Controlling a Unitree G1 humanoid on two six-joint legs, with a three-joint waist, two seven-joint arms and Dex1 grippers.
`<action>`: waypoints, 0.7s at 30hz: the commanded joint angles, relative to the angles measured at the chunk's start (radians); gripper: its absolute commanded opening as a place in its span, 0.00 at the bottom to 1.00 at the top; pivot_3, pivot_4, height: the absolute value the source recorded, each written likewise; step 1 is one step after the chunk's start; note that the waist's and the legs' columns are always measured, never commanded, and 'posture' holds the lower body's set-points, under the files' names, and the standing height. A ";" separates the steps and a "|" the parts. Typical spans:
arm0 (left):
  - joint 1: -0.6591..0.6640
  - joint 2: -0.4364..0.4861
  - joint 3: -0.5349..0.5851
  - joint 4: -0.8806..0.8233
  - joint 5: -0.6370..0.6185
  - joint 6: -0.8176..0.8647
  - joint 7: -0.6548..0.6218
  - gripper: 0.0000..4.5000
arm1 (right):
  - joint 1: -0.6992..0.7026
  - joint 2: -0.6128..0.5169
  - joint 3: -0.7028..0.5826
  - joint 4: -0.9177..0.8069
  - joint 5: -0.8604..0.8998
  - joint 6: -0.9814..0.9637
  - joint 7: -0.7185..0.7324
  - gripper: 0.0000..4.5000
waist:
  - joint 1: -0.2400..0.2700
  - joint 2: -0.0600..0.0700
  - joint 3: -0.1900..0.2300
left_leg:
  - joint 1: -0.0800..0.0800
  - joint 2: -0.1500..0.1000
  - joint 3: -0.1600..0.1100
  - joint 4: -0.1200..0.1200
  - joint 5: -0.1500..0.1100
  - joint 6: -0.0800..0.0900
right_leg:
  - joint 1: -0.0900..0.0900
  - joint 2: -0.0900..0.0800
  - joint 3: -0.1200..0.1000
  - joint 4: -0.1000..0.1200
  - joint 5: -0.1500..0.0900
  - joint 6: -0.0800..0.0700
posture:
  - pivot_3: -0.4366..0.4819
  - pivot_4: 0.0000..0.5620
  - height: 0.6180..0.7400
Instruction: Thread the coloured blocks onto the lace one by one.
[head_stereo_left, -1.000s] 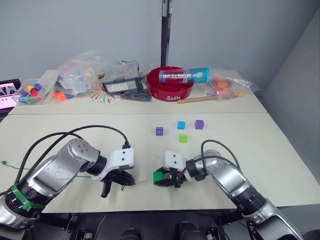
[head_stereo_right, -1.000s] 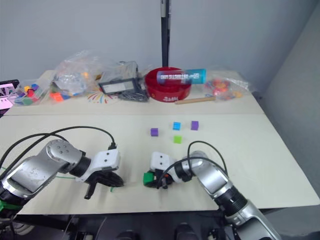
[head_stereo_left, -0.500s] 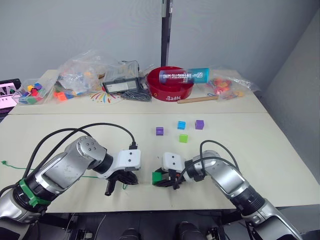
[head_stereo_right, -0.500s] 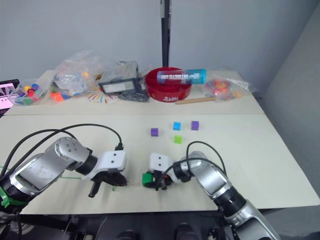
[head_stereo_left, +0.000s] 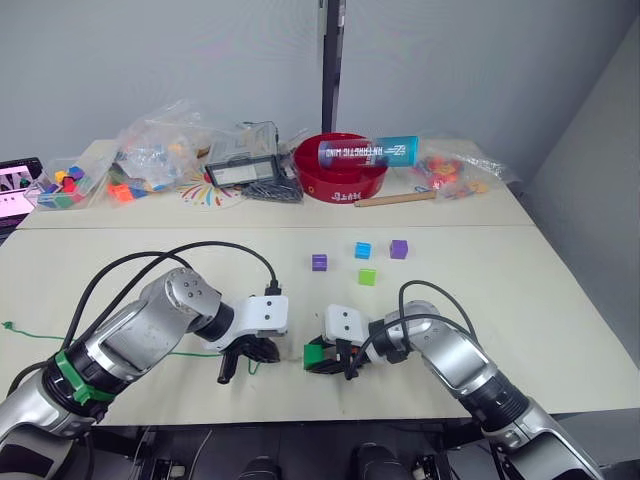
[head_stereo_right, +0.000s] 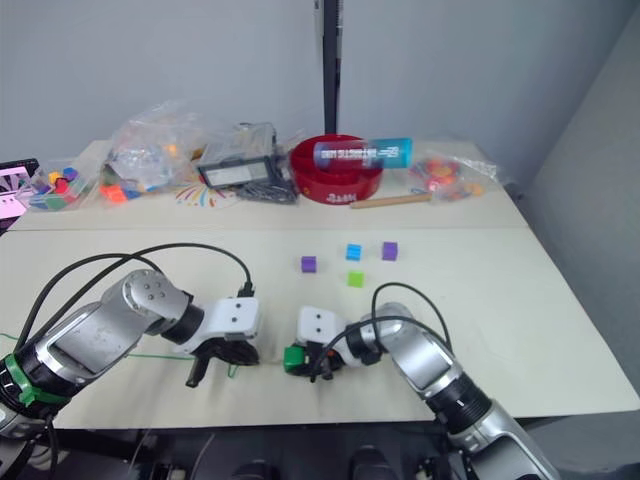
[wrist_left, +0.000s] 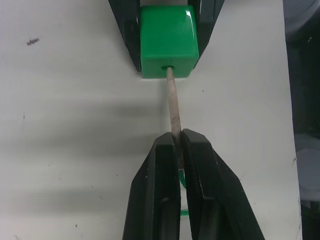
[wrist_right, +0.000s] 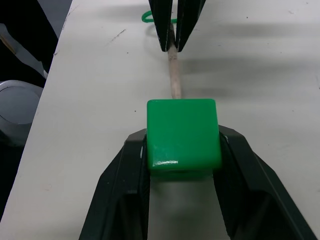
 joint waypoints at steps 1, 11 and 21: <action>-0.031 -0.026 -0.010 -0.012 0.011 0.004 0.005 0.01 | -0.003 0.014 0.010 -0.026 0.005 0.000 -0.005 0.26 | -0.001 0.000 0.000 | 0.000 0.000 0.000 0.000 0.000 0.000 | 0.000 0.000 0.000 0.000 0.000 0.000 | 0.48 0.27 0.92; -0.030 -0.128 -0.038 -0.023 0.009 0.033 0.049 0.01 | -0.005 0.027 0.007 -0.027 0.002 0.017 -0.025 0.26 | 0.002 0.000 0.000 | 0.000 0.000 0.000 0.000 0.000 0.000 | 0.000 0.000 0.000 0.000 0.000 0.000 | 0.48 0.27 0.92; 0.056 -0.138 0.034 0.057 0.011 -0.108 0.054 0.22 | 0.003 0.007 -0.006 -0.024 -0.001 0.024 -0.039 0.26 | 0.005 0.000 0.000 | 0.001 -0.001 0.000 0.003 0.000 0.000 | 0.002 -0.001 0.000 0.001 0.000 0.000 | 0.48 0.27 0.92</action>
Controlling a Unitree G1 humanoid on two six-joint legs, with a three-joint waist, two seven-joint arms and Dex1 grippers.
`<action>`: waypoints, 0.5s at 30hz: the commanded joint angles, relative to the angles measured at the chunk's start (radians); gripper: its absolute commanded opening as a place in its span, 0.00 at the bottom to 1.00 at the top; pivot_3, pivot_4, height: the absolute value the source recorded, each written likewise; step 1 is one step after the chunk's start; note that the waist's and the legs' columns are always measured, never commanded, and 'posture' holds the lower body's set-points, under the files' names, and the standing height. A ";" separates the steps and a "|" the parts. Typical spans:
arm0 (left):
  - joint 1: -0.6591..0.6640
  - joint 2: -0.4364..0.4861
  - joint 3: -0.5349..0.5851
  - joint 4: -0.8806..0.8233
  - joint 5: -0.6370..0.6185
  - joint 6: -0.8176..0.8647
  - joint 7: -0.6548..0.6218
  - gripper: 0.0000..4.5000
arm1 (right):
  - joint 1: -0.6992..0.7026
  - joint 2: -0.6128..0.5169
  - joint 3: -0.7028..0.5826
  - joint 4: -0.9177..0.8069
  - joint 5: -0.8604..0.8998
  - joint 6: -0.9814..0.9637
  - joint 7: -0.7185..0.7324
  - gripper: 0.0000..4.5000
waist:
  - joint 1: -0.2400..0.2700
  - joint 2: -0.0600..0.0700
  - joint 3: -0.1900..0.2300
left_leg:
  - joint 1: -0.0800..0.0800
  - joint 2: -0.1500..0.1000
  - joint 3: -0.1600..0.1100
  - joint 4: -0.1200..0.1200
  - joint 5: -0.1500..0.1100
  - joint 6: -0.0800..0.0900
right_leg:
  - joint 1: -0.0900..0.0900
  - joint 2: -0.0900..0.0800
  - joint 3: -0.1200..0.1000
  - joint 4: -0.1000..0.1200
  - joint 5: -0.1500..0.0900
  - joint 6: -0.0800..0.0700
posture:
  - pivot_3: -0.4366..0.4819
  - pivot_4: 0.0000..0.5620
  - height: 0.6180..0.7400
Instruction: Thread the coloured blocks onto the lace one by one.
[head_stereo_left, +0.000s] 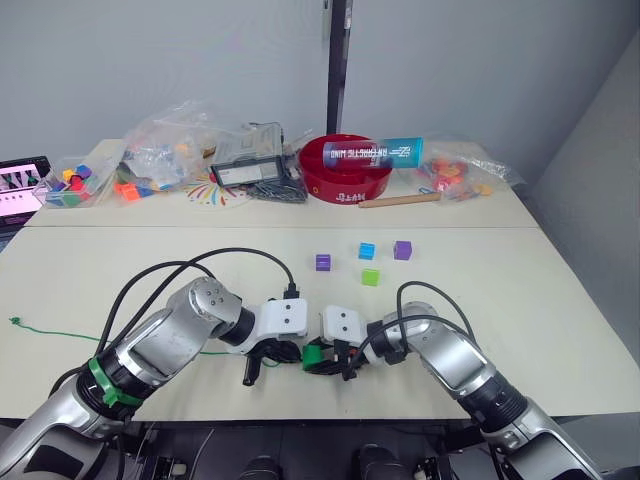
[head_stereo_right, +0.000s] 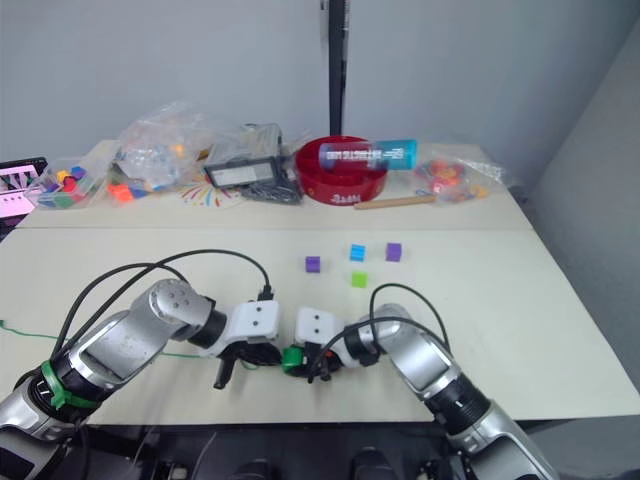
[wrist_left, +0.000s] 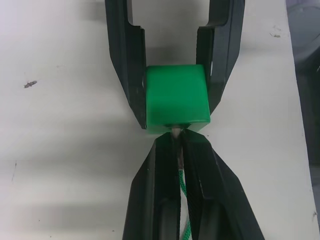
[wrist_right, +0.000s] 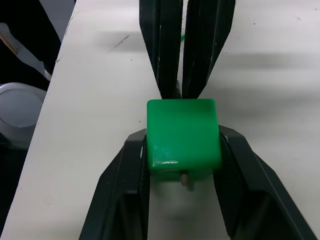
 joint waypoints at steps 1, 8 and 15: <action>0.009 -0.008 0.040 0.017 -0.032 -0.052 -0.015 0.30 | 0.004 -0.007 -0.016 -0.020 0.000 0.010 -0.018 0.26 | -0.002 0.000 0.000 | 0.000 0.000 0.000 0.000 0.000 0.000 | 0.000 0.000 0.000 0.000 0.000 0.000 | 0.48 0.27 0.92; 0.095 0.042 0.202 0.060 -0.087 -0.167 -0.020 0.74 | 0.013 -0.033 -0.031 -0.011 0.003 0.006 -0.021 0.26 | -0.002 0.000 0.000 | -0.001 0.000 0.000 0.000 0.000 0.000 | -0.001 0.000 0.000 0.000 0.000 0.000 | 0.48 0.27 0.92; 0.211 0.082 0.306 0.107 -0.124 -0.288 -0.043 0.74 | 0.002 -0.034 -0.036 0.006 0.001 0.002 -0.028 0.26 | 0.000 0.000 0.000 | -0.001 0.000 0.000 0.000 0.000 0.000 | -0.001 0.000 0.000 0.000 0.000 0.000 | 0.48 0.27 0.92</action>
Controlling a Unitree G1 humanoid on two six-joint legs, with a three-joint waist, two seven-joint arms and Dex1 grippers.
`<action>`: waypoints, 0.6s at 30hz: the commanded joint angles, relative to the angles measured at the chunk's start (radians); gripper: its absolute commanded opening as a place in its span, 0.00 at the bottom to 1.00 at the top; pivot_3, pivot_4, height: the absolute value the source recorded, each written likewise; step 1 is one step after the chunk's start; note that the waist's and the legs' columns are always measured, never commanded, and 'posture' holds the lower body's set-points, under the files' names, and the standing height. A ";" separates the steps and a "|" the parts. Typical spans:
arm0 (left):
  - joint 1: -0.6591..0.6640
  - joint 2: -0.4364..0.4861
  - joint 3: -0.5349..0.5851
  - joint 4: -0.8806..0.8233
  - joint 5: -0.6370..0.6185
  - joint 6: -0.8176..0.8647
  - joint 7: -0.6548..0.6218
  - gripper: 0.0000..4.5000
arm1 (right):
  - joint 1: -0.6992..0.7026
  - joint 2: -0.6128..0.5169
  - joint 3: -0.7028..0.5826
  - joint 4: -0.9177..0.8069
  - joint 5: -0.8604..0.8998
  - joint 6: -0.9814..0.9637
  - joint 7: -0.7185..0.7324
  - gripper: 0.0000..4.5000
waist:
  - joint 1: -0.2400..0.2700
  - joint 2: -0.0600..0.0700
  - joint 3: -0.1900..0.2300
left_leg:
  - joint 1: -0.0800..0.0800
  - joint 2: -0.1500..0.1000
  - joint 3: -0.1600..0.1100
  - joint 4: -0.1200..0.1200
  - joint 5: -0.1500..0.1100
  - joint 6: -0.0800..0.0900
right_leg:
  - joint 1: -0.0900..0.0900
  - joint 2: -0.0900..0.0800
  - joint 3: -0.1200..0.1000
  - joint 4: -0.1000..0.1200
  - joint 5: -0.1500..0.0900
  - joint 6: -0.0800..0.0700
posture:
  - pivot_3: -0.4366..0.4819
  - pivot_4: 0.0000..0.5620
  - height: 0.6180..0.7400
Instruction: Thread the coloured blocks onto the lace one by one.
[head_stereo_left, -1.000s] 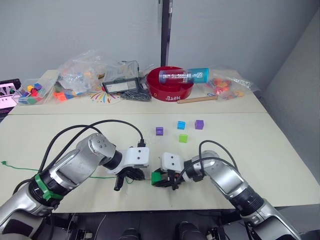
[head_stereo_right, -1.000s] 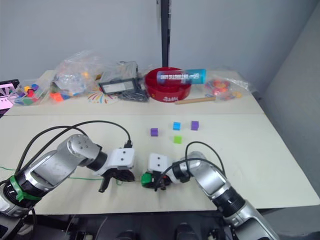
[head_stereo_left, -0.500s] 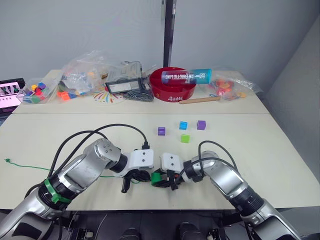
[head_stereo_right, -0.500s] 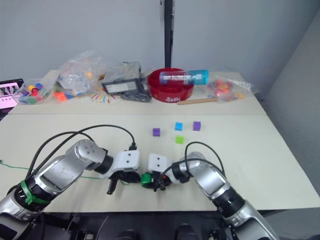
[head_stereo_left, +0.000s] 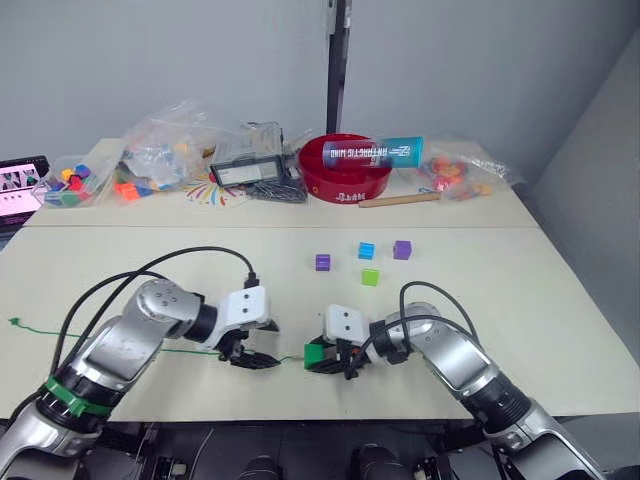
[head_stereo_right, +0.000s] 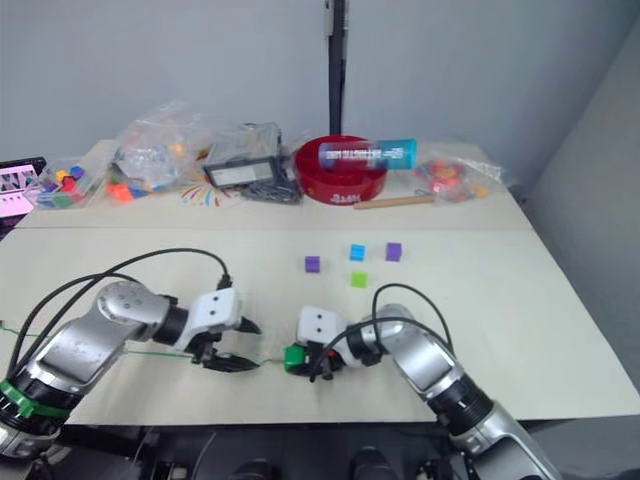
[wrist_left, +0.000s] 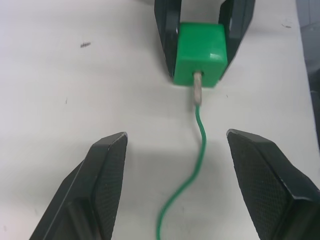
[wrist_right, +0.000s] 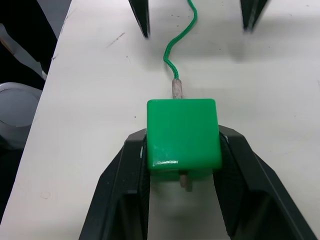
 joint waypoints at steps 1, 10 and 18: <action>0.035 -0.013 0.042 0.022 -0.015 -0.065 0.014 0.74 | -0.005 -0.011 -0.031 0.012 -0.003 0.007 -0.020 0.26 | 0.001 0.000 0.000 | 0.000 0.000 0.000 0.000 0.000 0.000 | 0.000 0.000 0.000 0.000 0.000 0.000 | 0.48 0.27 0.92; 0.073 -0.130 -0.034 0.096 0.056 -0.119 0.093 0.74 | -0.014 -0.015 -0.041 0.001 -0.001 0.020 -0.020 0.26 | 0.002 0.000 0.000 | 0.000 0.000 0.000 0.000 0.000 0.000 | 0.000 0.000 0.000 0.000 0.000 0.000 | 0.48 0.27 0.92; 0.049 -0.153 -0.039 0.122 0.068 -0.145 0.078 0.20 | -0.009 -0.026 -0.050 -0.017 0.004 0.033 -0.025 0.26 | 0.003 0.000 0.000 | 0.000 0.000 0.000 0.000 0.000 0.000 | 0.001 0.000 0.000 0.000 0.000 0.000 | 0.48 0.27 0.92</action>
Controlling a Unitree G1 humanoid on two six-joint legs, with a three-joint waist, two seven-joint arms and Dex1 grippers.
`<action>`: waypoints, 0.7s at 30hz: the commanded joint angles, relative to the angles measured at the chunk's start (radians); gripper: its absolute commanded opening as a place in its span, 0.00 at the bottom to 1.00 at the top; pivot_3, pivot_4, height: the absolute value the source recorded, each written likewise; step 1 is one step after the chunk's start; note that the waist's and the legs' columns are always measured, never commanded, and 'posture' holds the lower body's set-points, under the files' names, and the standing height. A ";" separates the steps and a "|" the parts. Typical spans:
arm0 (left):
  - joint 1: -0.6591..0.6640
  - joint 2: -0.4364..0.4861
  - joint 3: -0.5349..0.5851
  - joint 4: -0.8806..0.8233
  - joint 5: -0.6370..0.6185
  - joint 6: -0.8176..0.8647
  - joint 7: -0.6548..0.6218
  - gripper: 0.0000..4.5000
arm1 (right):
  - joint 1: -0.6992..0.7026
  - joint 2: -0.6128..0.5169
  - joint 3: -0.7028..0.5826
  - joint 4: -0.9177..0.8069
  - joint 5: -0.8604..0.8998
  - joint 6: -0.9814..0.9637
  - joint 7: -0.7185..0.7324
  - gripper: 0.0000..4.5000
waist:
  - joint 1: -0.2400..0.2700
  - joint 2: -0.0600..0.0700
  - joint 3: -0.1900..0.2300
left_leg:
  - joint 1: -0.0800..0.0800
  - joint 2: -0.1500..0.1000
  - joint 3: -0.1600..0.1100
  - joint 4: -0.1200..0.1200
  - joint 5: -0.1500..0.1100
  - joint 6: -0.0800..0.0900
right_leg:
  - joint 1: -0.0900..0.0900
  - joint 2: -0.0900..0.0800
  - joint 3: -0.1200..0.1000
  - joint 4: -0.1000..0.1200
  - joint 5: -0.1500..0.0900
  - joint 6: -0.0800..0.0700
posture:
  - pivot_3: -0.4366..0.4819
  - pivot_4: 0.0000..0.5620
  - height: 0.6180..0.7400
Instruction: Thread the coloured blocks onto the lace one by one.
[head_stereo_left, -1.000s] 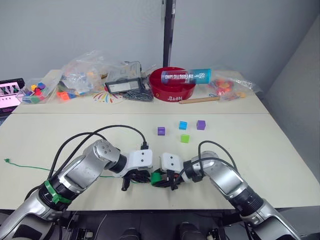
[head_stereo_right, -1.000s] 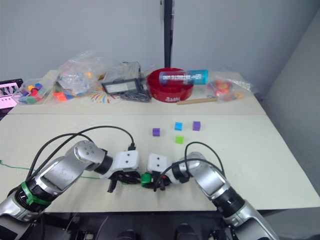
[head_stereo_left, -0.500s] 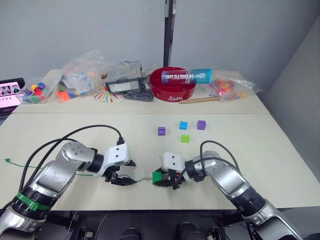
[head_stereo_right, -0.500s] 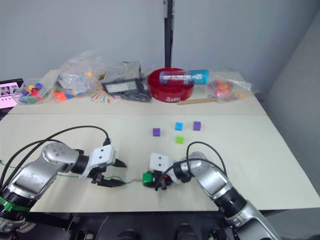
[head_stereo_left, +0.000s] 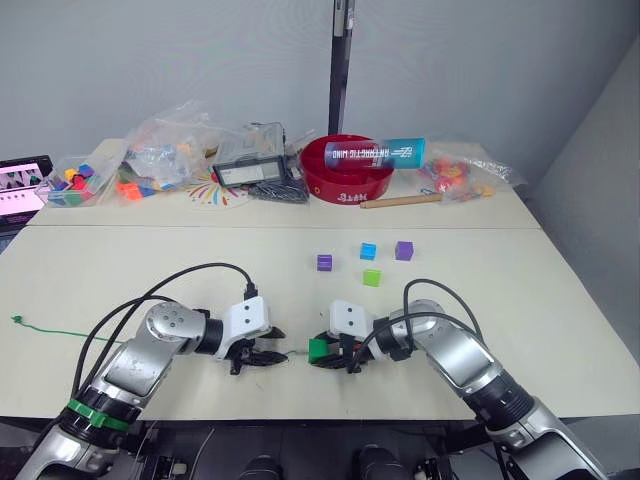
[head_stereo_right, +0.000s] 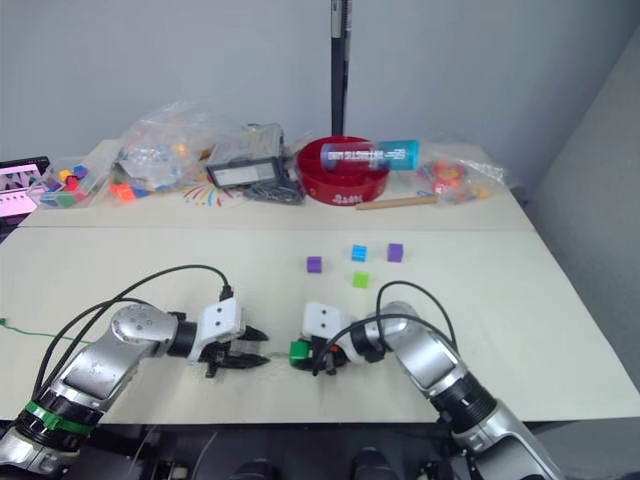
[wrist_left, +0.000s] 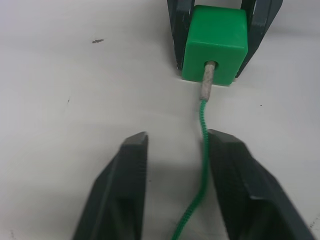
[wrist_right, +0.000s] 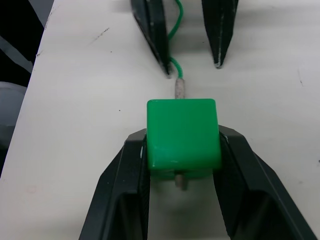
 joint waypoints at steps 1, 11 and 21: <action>-0.003 -0.011 -0.024 0.013 -0.001 -0.018 -0.022 0.11 | -0.003 -0.017 -0.033 -0.020 0.006 0.010 -0.011 0.26 | 0.000 0.000 0.000 | 0.000 0.000 0.000 0.000 0.000 0.000 | 0.000 0.000 0.000 0.000 0.000 0.000 | 0.48 0.27 0.92; -0.056 -0.069 -0.062 -0.072 -0.019 0.037 -0.030 0.00 | 0.004 -0.009 -0.028 -0.027 0.006 0.021 -0.029 0.26 | -0.003 0.000 0.000 | -0.001 0.000 0.000 0.000 0.000 0.000 | -0.001 0.000 0.000 0.000 0.000 0.000 | 0.48 0.27 0.92; -0.071 -0.063 -0.077 -0.060 0.029 0.050 -0.002 0.00 | 0.002 -0.008 -0.023 -0.031 0.011 0.029 -0.027 0.26 | -0.005 0.000 0.000 | -0.001 0.000 0.000 0.000 0.000 0.000 | -0.001 0.000 0.000 0.000 0.000 0.000 | 0.48 0.27 0.92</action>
